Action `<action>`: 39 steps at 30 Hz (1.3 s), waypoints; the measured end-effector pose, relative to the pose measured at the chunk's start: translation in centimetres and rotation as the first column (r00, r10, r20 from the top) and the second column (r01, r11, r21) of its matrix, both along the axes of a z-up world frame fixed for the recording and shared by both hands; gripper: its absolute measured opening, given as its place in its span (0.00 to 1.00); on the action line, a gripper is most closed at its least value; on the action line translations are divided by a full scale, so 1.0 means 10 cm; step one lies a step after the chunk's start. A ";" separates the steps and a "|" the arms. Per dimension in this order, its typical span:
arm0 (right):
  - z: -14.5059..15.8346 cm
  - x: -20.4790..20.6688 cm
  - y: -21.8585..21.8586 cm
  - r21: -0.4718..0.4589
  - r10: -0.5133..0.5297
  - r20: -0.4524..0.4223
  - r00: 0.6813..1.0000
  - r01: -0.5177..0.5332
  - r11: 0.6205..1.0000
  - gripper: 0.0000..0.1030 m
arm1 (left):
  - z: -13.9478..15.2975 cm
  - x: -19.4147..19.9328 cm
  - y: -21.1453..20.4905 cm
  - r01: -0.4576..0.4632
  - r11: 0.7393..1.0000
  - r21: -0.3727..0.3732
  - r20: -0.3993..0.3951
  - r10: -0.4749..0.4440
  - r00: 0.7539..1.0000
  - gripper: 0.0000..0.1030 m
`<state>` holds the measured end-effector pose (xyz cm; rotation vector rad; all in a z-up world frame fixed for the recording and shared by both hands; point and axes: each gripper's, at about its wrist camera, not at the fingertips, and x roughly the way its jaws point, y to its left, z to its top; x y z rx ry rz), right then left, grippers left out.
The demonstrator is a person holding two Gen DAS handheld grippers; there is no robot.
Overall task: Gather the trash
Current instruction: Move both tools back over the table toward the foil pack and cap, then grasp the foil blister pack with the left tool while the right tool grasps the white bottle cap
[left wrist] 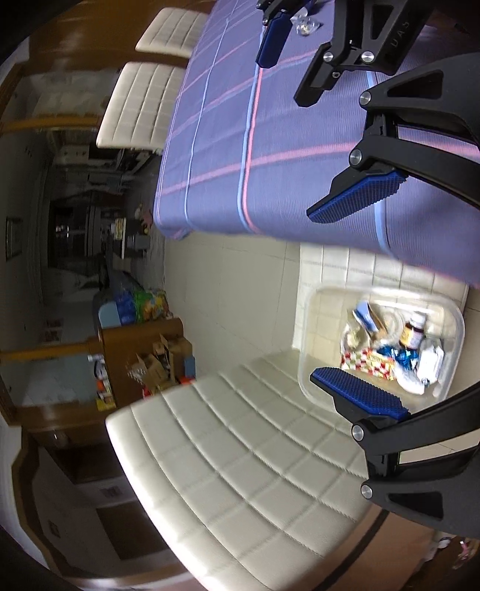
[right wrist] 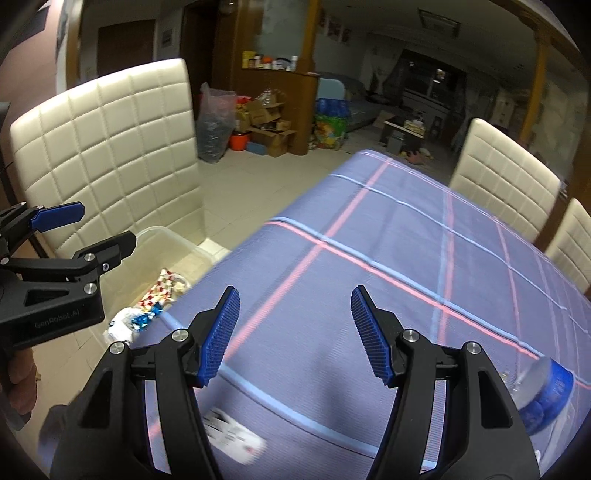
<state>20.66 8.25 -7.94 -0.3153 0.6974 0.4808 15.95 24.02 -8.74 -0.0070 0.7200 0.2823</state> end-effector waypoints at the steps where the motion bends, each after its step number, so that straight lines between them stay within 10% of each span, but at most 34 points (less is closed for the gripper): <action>1: 0.02 0.02 -0.10 0.008 -0.016 -0.001 1.000 0.016 1.000 0.62 | 0.01 0.02 -0.06 0.009 1.000 0.000 0.000 -0.009 1.000 0.76; 15: 0.16 -0.03 -1.22 0.035 -0.189 0.064 0.980 0.187 0.982 0.63 | 0.08 0.29 -1.19 0.207 0.978 0.006 -0.008 -0.207 0.978 0.76; 22: 0.05 -0.30 -2.05 -0.073 -0.406 0.175 0.897 0.423 0.903 0.66 | 0.02 0.37 -1.99 0.355 0.935 0.005 -0.039 -0.354 0.934 0.76; 31: -0.28 -0.37 -2.90 -0.028 -0.509 0.002 0.861 0.509 0.860 0.65 | -0.09 0.36 -2.96 0.513 0.858 0.031 -0.076 -0.510 0.857 0.76; 39: -0.39 -0.35 -3.22 0.019 -0.520 -0.072 0.851 0.523 0.852 0.65 | -0.13 0.42 -3.29 0.547 0.835 0.058 -0.096 -0.540 0.836 0.76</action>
